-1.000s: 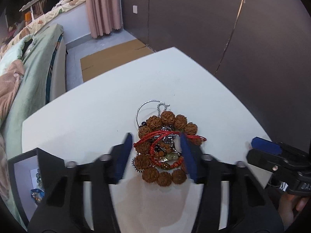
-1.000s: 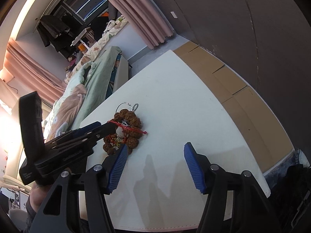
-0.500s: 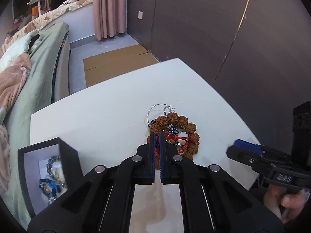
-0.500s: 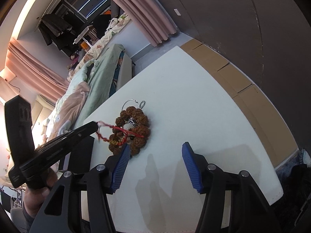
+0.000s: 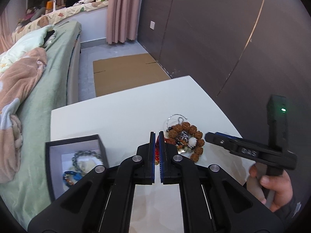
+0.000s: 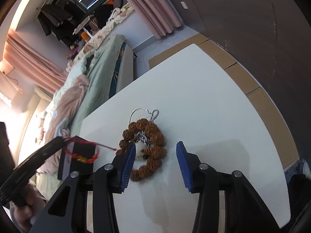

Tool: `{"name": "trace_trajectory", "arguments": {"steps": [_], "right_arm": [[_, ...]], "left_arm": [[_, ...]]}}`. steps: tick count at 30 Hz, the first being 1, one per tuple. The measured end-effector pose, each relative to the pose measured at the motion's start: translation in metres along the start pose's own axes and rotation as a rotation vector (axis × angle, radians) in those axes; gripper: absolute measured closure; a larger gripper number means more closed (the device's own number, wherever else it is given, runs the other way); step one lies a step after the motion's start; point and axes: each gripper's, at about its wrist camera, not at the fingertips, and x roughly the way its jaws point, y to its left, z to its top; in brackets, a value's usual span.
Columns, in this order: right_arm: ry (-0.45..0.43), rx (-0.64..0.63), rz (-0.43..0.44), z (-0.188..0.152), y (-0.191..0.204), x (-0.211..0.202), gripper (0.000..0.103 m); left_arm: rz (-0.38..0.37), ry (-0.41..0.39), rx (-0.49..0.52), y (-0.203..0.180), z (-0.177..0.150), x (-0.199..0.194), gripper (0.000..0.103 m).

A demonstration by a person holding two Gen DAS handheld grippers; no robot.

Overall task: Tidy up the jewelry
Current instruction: 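Drop the red bracelets into the box with the left gripper while the right gripper grasps the brown bead bracelet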

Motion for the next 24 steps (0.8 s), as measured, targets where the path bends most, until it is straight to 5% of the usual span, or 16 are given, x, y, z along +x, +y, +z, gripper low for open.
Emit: {"name": "trace_trajectory", "arguments": {"steps": [10, 14, 24], "right_arm": [[0.171, -0.091, -0.084, 0.026, 0.02, 0.049, 0.065], [0.16, -0.082, -0.099, 0.025, 0.023, 0.043, 0.084], [0.069, -0.12, -0.027, 0.02, 0.06, -0.01, 0.085]], "left_arm": [[0.038, -0.041, -0.082, 0.038, 0.005, -0.029, 0.098], [0.056, -0.055, -0.122, 0.056, 0.002, -0.042, 0.098], [0.05, -0.08, -0.187, 0.086, -0.012, -0.068, 0.098]]}}
